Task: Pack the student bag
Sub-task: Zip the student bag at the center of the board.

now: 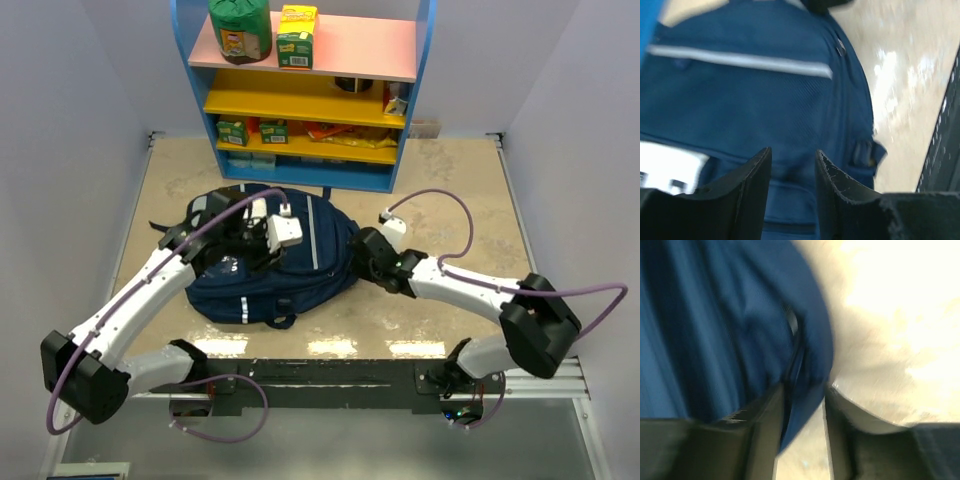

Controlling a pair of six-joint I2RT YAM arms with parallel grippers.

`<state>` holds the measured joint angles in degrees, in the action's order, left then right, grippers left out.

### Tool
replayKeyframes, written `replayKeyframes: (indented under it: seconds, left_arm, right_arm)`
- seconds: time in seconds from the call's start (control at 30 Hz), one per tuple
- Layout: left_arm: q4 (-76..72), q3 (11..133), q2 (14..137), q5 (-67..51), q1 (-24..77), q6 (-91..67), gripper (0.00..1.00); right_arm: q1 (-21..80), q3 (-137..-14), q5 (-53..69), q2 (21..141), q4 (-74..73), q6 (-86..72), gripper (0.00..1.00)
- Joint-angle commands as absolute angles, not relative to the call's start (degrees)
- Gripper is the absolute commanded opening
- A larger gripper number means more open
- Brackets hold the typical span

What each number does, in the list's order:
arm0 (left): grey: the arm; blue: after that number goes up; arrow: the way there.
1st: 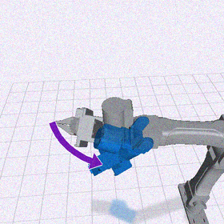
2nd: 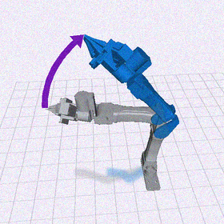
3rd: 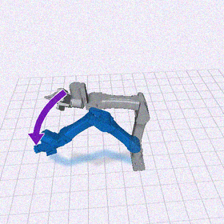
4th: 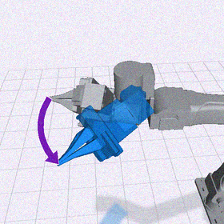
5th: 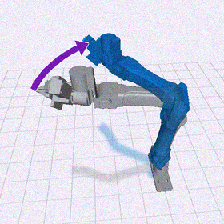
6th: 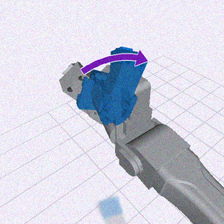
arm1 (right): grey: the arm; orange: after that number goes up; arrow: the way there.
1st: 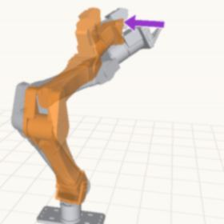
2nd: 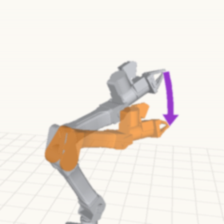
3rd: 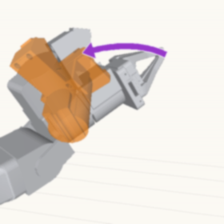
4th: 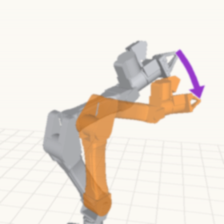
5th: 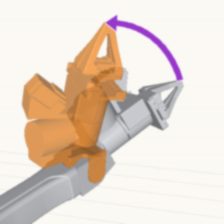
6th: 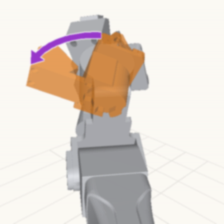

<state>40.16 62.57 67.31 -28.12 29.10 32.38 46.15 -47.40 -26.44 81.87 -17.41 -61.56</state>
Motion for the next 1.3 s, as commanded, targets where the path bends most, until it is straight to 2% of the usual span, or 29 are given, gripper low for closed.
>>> replayKeyframes:
  seconds: [0.0, 0.1, 0.17, 0.27, 0.4, 0.57, 0.67, 0.9, 1.13, 1.27]
  left_arm:
    - [40.3, 55.2, 62.1, -25.6, 30.1, 41.0, 0.45]
    - [40.9, 52.6, 62.3, -24.4, 30.2, 42.6, 0.46]
    - [39.8, 51.0, 62.1, -23.4, 30.3, 42.7, 0.50]
    - [36.0, 48.5, 62.2, -19.5, 30.4, 42.5, 0.53]
    - [30.9, 47.8, 61.5, -16.4, 30.4, 41.4, 0.56]
    - [35.9, 49.9, 61.9, -19.8, 30.5, 45.8, 0.63]
    - [41.3, 49.7, 60.9, -22.8, 30.5, 50.2, 0.64]
    - [49.7, 49.2, 58.3, -26.7, 30.7, 57.1, 0.76]
    - [44.1, 46.1, 58.4, -24.3, 31.0, 56.1, 0.81]
    - [37.7, 42.7, 59.8, -18.0, 31.6, 54.4, 0.83]
  right_arm:
    - [50.7, -42.4, -24.6, 71.7, -15.6, -58.1, 0.58]
    - [57.6, -40.3, -29.8, 65.9, -16.4, -60.9, 0.75]
    - [64.0, -39.1, -32.5, 62.6, -14.9, -62.7, 0.78]
    - [70.7, -39.6, -35.4, 65.2, -16.0, -64.7, 0.78]
    - [74.5, -42.7, -35.7, 73.3, -17.5, -65.7, 0.76]
    - [78.1, -45.1, -36.5, 78.9, -16.0, -67.1, 0.76]
    - [79.1, -44.9, -36.1, 79.5, -14.1, -67.8, 0.77]
    - [79.3, -43.5, -35.4, 81.6, -10.1, -69.1, 0.76]
    - [79.5, -44.0, -35.3, 83.2, -9.9, -70.0, 0.76]
    - [79.7, -43.8, -35.8, 82.9, -10.5, -70.7, 0.76]
